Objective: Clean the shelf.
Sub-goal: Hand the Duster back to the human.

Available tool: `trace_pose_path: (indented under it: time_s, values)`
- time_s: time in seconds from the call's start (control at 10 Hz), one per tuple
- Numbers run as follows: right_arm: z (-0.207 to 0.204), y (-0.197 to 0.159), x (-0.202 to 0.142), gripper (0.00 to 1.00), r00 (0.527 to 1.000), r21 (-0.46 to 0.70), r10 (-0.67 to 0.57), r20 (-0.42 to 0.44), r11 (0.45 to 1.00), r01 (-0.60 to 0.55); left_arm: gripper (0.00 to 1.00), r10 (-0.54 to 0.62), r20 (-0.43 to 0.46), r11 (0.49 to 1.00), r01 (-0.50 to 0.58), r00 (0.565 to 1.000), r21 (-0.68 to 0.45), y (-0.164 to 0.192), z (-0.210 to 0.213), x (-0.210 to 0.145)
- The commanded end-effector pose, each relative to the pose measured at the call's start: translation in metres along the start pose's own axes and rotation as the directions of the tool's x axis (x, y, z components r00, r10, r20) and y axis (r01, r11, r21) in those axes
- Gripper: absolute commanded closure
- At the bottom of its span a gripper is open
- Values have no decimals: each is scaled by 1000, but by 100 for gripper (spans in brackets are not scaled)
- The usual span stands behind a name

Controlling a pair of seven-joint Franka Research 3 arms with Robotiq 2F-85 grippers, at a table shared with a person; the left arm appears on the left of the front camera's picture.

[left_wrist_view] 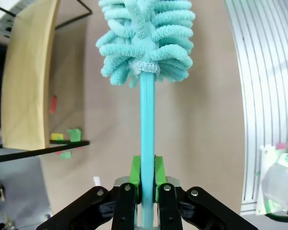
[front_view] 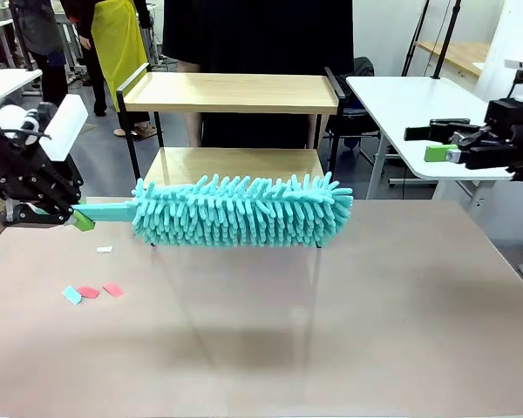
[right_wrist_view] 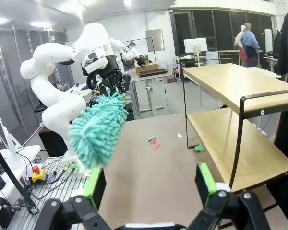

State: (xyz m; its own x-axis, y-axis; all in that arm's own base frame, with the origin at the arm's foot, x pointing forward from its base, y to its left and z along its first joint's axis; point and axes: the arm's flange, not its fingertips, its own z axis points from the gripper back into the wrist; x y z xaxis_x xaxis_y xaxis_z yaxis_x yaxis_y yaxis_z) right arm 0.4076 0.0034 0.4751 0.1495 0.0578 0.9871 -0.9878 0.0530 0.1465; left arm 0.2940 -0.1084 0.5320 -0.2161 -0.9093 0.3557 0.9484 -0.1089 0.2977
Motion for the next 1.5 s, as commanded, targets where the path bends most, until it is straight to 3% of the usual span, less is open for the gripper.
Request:
trace_pose_path:
  time_s: [0.0, 0.3, 0.5, 0.7, 1.1, 1.4]
  values:
    - [1, -1, 0, 0, 1000, -9, 7, -15, 1000, -7, 87, 29, 4, 999, -29, 1000, 18, 0, 4, 2]
    - [0, 0, -1, 0, 1000, -1, 0, -5, 1000, 0, 87, 29, 4, 999, -29, 1000, 18, 0, 4, 2]
    - [-41, 40, 11, 0, 993, -16, 112, -34, 993, -113, 87, 29, 4, 999, -29, 1000, 18, 0, 4, 2]
    - [-69, 57, 5, 0, 992, -24, 120, -49, 992, -121, 87, 29, 4, 999, -29, 1000, 18, 0, 4, 2]
    - [-123, 91, -24, 0, 996, -15, 76, -38, 997, -77, 87, 29, 4, 999, -29, 1000, 18, 0, 4, 2]
    - [-148, 104, -37, 0, 998, 90, 36, -50, 995, -32, 87, 29, 4, 999, -29, 1000, 18, 0, 4, 2]
